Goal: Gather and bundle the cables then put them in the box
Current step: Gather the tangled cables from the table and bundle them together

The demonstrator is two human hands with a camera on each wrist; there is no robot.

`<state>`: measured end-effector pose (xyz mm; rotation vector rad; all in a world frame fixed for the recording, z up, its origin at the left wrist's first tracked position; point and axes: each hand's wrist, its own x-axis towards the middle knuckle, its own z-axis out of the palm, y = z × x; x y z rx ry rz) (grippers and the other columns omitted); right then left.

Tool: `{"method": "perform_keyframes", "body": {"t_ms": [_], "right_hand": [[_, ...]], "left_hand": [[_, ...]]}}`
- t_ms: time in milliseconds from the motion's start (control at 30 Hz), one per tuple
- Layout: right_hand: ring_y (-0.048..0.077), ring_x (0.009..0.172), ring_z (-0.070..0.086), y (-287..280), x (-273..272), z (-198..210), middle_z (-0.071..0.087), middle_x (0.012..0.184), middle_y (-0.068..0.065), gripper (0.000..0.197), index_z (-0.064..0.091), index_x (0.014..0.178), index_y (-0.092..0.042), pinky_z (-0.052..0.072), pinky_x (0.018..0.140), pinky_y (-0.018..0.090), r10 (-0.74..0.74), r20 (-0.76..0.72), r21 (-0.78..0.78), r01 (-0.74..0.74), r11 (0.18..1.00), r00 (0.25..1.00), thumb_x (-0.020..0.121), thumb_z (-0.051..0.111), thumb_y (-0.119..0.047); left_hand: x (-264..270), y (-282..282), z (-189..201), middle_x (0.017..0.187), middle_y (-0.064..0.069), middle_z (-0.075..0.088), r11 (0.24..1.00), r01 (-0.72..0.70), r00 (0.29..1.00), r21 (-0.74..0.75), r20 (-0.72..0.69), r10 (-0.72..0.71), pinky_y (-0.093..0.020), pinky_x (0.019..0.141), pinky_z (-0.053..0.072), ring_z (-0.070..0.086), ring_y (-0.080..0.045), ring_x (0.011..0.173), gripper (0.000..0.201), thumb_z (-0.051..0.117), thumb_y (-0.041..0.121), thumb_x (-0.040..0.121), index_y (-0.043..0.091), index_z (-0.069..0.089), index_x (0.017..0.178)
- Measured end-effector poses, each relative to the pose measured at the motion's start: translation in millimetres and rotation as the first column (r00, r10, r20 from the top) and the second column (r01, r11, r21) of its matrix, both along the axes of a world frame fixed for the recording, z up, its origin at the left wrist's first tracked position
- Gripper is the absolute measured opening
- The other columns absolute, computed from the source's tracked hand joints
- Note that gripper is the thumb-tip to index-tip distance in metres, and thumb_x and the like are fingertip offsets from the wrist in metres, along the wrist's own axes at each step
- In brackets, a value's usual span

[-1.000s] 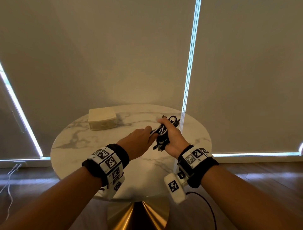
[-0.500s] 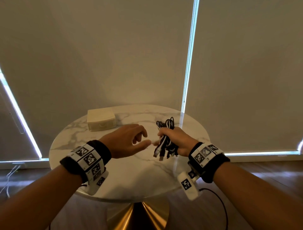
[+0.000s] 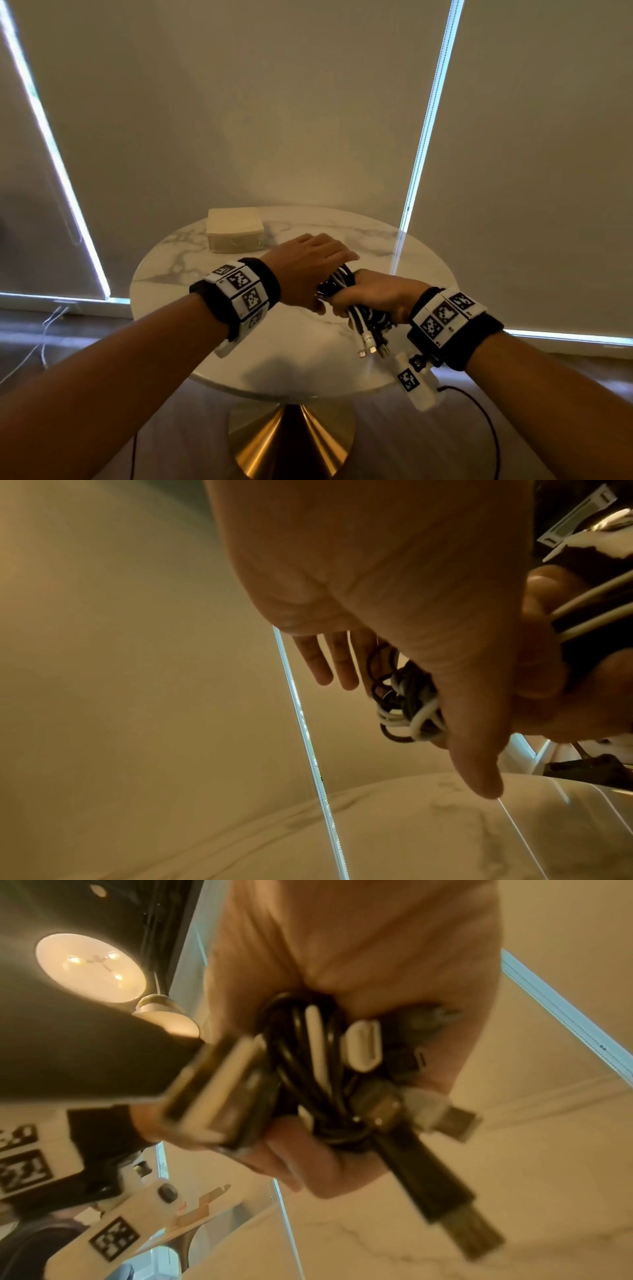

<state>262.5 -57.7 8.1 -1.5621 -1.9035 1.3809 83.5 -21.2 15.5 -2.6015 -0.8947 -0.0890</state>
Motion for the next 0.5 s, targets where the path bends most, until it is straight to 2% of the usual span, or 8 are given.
{"method": "perform_keyframes", "body": {"t_ms": [67,167,233,333,500], "right_hand": [[0.011,0.060,0.062,-1,-3,2,0.065,0.069,-0.001,0.002,0.069,0.089,-0.010,0.053,0.063,0.025,0.034,0.055,0.007,-0.034,0.999,0.998,0.089,0.070,-0.010],[0.013,0.062,0.063,-2,-4,4,0.065,0.072,0.002,0.010,0.069,0.092,-0.007,0.054,0.065,0.027,0.059,0.098,-0.018,-0.057,0.998,0.993,0.086,0.074,-0.013],[0.016,0.067,0.064,-2,-5,6,0.066,0.075,0.003,0.019,0.069,0.097,-0.006,0.055,0.067,0.029,0.073,0.128,-0.053,-0.066,0.996,0.989,0.085,0.077,-0.018],[0.021,0.073,0.065,0,-6,7,0.067,0.080,0.007,0.029,0.071,0.095,-0.007,0.055,0.071,0.034,0.075,0.161,-0.069,-0.064,0.996,0.984,0.079,0.083,-0.027],[0.021,0.071,0.070,2,-10,9,0.073,0.082,0.006,0.043,0.073,0.096,-0.008,0.056,0.068,0.030,0.065,0.228,0.002,-0.067,0.998,0.971,0.072,0.088,-0.040]], "left_hand": [[1,1,0,0.141,0.002,0.051,1.000,0.018,1.000,0.012,-0.003,-0.018,-0.039,0.110,0.037,0.044,-0.020,0.131,0.085,0.074,0.058,0.074,0.023,0.041,0.144],[-2,-2,-1,0.116,0.005,0.064,0.998,0.049,0.999,0.031,-0.008,-0.048,-0.035,0.099,0.043,0.057,-0.017,0.109,0.057,0.065,0.055,0.079,0.024,0.055,0.125],[-3,-4,-3,0.107,0.007,0.065,0.998,0.048,0.999,0.031,-0.017,-0.048,-0.034,0.096,0.044,0.058,-0.016,0.101,0.052,0.063,0.058,0.080,0.024,0.058,0.119],[-2,-6,-3,0.101,0.009,0.066,1.000,0.023,0.999,0.020,-0.024,-0.022,-0.033,0.093,0.044,0.059,-0.014,0.095,0.051,0.060,0.063,0.080,0.025,0.060,0.113],[-3,-9,2,0.090,0.009,0.066,1.000,-0.015,1.000,-0.014,-0.013,0.015,-0.030,0.084,0.046,0.062,-0.014,0.083,0.036,0.058,0.056,0.084,0.025,0.063,0.103]]}}
